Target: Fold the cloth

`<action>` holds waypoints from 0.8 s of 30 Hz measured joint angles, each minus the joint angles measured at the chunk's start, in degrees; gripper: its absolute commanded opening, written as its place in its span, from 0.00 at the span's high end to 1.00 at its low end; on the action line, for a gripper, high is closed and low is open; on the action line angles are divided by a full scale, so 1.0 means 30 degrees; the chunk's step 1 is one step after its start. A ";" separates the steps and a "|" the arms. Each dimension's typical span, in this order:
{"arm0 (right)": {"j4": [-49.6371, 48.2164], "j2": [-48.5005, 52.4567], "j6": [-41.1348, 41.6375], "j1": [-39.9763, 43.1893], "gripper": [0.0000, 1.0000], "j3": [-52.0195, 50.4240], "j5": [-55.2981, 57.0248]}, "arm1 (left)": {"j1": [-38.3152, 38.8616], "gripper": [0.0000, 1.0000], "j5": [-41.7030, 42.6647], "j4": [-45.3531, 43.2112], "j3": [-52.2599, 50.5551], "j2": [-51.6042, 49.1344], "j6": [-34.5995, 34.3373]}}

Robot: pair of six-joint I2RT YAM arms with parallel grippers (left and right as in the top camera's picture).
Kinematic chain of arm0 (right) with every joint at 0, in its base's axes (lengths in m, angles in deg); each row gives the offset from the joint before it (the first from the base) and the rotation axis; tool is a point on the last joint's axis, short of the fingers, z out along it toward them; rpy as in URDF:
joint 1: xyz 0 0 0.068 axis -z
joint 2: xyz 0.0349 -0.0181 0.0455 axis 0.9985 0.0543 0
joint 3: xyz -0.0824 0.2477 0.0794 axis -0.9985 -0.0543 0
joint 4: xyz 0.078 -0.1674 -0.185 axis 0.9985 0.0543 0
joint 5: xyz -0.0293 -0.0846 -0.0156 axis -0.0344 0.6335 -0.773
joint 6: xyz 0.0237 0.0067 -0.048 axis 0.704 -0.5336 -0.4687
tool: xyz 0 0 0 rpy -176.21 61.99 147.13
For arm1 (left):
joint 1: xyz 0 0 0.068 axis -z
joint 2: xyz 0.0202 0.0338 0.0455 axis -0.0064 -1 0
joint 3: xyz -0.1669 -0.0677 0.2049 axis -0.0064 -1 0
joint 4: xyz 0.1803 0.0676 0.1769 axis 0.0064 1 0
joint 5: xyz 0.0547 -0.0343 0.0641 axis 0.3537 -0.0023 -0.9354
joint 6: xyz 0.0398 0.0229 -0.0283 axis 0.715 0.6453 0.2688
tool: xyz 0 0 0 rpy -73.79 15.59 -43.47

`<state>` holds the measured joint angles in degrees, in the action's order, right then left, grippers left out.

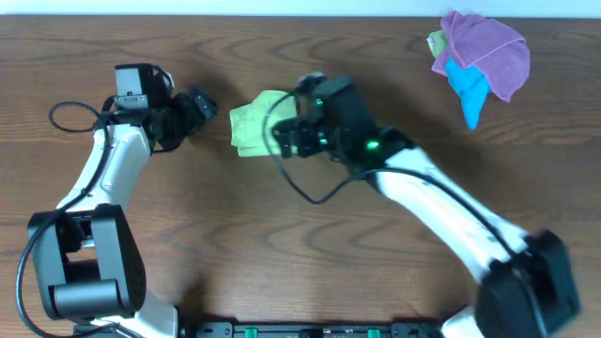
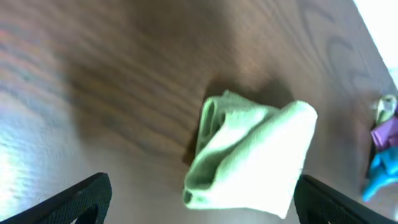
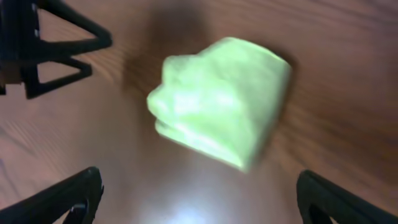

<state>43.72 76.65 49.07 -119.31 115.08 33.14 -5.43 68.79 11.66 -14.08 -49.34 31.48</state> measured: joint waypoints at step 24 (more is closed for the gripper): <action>0.7635 -2.1609 0.1377 0.2994 0.01 -1.2087 0.0634 | 0.2193 0.05 0.2098 -0.2062 -0.3228 0.0095 -0.5712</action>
<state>66.63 11.82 53.20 -110.33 78.82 35.05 1.15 75.08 5.47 -23.76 -49.06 14.35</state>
